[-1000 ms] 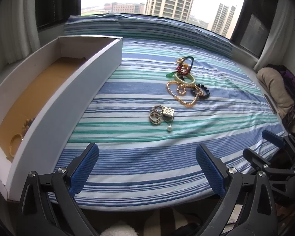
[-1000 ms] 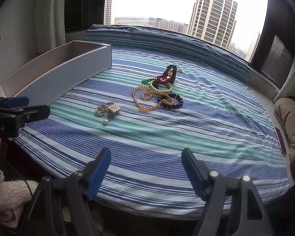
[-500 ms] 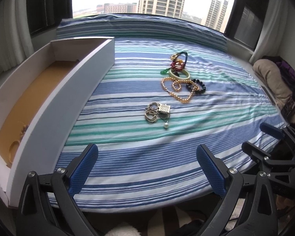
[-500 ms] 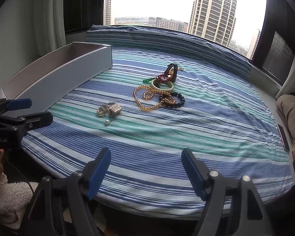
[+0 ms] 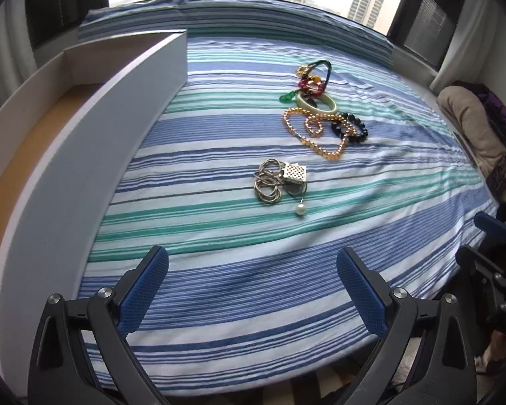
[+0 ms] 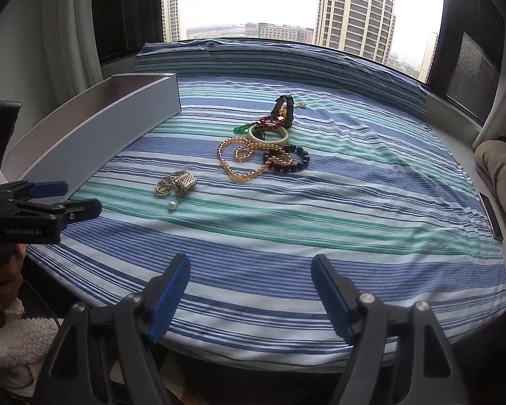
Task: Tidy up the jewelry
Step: 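Lower the left gripper onto the silver chains with square pendant and grasp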
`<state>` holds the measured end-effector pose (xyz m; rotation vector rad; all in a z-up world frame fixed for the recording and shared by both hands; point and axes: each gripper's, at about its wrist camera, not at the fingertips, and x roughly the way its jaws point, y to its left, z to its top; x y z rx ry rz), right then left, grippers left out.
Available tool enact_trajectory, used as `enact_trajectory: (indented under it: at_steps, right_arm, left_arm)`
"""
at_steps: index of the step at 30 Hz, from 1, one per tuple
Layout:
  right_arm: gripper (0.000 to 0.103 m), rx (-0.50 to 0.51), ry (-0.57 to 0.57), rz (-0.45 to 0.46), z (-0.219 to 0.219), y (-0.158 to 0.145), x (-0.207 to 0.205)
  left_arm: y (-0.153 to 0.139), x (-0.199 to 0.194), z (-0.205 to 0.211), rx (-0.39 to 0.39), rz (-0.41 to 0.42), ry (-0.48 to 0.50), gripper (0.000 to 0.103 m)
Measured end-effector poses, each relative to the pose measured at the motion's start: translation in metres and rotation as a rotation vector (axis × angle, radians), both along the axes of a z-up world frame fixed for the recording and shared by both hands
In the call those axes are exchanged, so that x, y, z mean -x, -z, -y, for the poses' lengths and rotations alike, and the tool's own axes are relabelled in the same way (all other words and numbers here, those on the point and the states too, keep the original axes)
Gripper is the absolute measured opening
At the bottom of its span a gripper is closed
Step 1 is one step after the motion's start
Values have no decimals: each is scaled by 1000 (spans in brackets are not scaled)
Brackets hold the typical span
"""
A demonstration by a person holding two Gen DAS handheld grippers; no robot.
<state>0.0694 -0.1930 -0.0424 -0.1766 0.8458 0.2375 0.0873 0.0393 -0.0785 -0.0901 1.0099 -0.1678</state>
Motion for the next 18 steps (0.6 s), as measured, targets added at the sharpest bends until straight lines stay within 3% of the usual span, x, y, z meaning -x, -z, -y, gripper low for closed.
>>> enact_trajectory:
  at_steps: [4, 10, 12, 15, 18]
  right_arm:
    - [76, -5, 3, -3, 3, 2, 0]
    - [76, -18, 22, -13, 10, 4, -1]
    - [76, -21, 32, -13, 14, 4, -2]
    - [76, -25, 56, -17, 23, 6, -6]
    - [76, -28, 79, -30, 31, 10, -14]
  left_arm:
    - [13, -32, 24, 13, -19, 67, 100]
    - [44, -80, 53, -104, -17, 93, 99]
    - [51, -87, 54, -135, -15, 71, 96]
    - [57, -90, 51, -99, -42, 71, 89]
    - [59, -86, 55, -132, -21, 89, 85]
